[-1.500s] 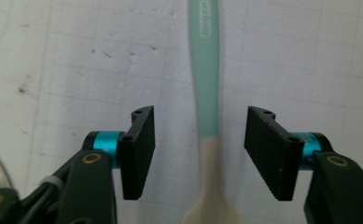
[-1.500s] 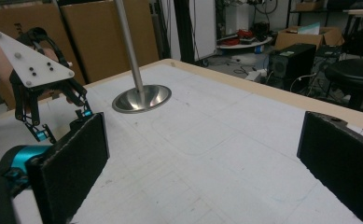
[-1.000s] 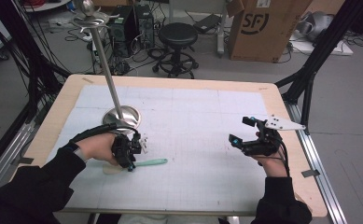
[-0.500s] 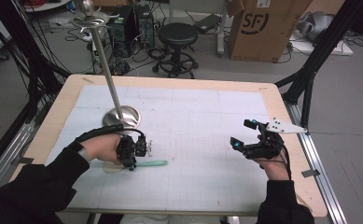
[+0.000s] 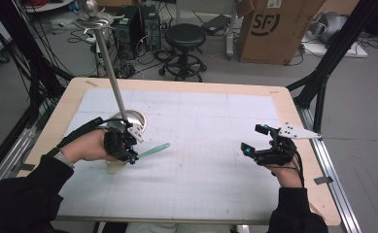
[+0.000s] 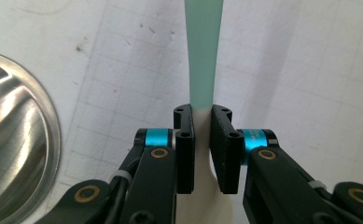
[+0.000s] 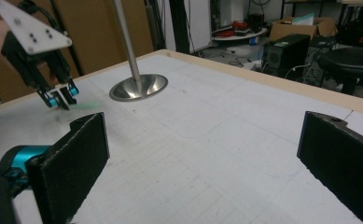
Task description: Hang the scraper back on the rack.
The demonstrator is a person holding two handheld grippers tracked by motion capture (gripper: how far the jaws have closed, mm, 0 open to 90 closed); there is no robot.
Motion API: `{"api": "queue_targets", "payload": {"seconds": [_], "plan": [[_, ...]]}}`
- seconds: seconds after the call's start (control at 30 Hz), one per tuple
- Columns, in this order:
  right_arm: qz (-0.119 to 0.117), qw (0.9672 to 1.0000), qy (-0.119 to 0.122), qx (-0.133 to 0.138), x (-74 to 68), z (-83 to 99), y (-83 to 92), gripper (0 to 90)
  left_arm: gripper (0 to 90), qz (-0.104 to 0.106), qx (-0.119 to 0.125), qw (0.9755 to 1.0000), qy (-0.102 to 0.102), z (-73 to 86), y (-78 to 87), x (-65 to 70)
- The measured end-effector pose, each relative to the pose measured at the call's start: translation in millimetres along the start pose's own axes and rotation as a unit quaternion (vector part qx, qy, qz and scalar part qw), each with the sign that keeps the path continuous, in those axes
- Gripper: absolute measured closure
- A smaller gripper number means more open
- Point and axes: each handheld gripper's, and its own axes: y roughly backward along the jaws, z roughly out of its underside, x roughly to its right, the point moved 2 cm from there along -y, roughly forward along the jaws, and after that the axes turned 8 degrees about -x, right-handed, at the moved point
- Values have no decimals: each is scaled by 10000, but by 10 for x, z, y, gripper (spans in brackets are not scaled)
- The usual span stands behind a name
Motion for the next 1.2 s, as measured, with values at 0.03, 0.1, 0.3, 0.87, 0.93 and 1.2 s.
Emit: {"api": "queue_targets", "payload": {"seconds": [0.03,0.1,0.3,0.87,0.93,1.2], "plan": [[1,10000,14,2,-1,-1,-4,9,805,35,103,9999,63,27,27,-10],[3,10000,19,10,0,-3,-6,9,805,52,315,9994,163,75,71,-28],[29,10000,14,32,2,-8,-2,9,805,99,972,9943,419,192,142,-58],[-7,10000,38,76,-3,-15,0,9,805,-127,2635,9550,1356,613,580,-248],[24,10000,34,74,0,-15,8,9,805,-207,2649,9535,1425,686,611,-269],[3,9999,33,122,-5,-13,38,9,805,-469,3458,9204,1765,931,869,-395]]}}
